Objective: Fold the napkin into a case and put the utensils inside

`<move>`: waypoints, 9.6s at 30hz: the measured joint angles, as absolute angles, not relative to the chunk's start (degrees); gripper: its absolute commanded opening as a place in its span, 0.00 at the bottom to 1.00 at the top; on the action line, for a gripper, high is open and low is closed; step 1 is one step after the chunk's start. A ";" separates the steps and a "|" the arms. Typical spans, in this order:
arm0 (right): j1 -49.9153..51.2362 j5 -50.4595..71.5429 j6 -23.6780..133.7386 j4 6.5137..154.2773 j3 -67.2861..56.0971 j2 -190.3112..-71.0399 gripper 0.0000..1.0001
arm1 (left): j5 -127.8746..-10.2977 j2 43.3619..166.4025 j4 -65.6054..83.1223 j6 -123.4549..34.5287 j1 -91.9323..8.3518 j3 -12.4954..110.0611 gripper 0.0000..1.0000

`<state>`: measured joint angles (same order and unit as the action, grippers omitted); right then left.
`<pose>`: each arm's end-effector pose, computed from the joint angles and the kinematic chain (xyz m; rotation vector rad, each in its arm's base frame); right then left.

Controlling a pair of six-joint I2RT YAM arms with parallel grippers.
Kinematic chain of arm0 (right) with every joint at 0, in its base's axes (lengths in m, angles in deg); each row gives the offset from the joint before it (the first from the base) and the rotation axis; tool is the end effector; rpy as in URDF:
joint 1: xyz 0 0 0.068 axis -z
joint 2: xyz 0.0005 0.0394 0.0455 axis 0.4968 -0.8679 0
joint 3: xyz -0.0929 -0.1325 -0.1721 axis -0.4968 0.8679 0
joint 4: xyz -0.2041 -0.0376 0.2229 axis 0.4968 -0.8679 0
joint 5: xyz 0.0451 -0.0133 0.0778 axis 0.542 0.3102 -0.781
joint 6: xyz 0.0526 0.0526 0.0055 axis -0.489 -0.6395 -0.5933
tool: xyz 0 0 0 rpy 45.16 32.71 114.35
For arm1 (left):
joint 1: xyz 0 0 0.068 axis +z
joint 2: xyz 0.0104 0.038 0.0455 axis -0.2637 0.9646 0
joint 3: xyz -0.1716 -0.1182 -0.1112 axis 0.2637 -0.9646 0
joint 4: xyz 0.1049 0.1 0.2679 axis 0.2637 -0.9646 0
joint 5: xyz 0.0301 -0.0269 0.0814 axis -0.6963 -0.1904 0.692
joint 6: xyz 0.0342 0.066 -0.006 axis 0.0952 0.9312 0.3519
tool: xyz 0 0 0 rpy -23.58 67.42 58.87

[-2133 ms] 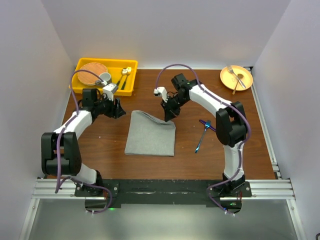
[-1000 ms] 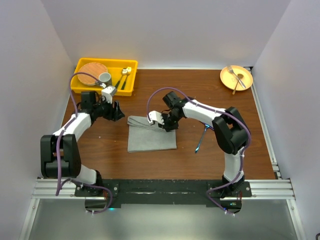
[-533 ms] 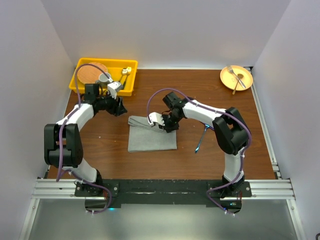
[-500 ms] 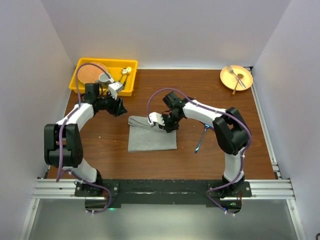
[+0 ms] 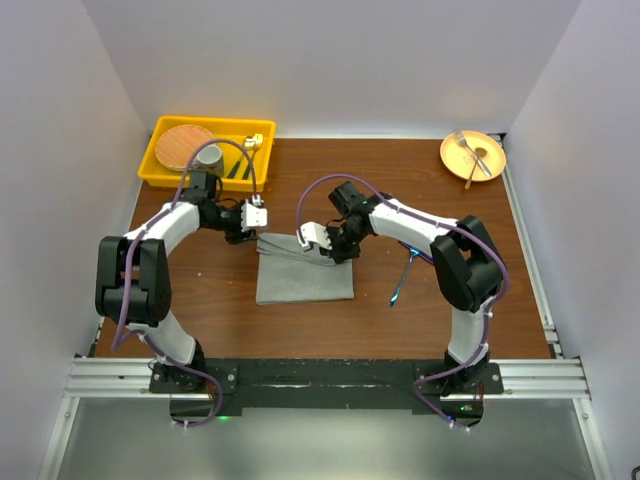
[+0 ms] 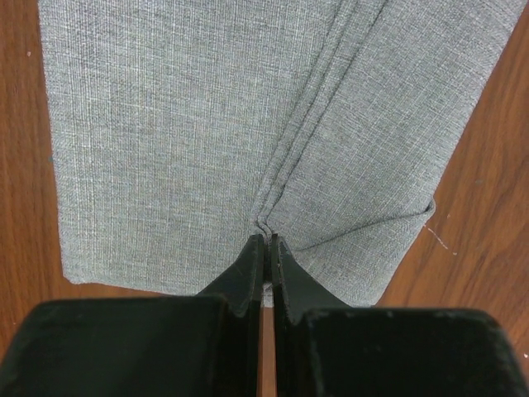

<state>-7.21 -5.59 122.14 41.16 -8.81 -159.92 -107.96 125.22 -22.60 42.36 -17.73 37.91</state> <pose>0.3200 0.2726 0.1005 -2.0917 1.7162 0.4676 0.3655 -0.0615 0.1190 1.5962 1.6151 -0.4800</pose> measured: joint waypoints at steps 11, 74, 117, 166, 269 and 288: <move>-5.92 -6.00 122.18 41.09 -8.24 -159.04 0.00 | -107.43 127.91 -24.83 52.54 -22.93 37.91 0.45; -4.39 -7.86 122.97 39.69 -4.04 -156.27 0.00 | -98.67 125.15 -26.49 47.76 -30.01 29.85 0.00; 0.25 -9.65 89.92 38.05 -12.66 -162.47 0.23 | -98.52 125.31 -25.22 47.01 -30.01 29.45 0.00; -0.10 -6.18 91.23 48.52 -9.33 -164.09 0.16 | -105.40 136.83 44.65 -85.53 -27.37 14.24 0.54; 4.73 -28.19 68.15 50.05 -15.19 -161.10 0.37 | -101.23 150.42 41.11 -85.33 -38.10 31.57 0.00; 11.64 -40.06 51.98 57.61 -4.11 -172.90 0.32 | -101.58 150.38 39.28 -83.58 -38.30 32.43 0.00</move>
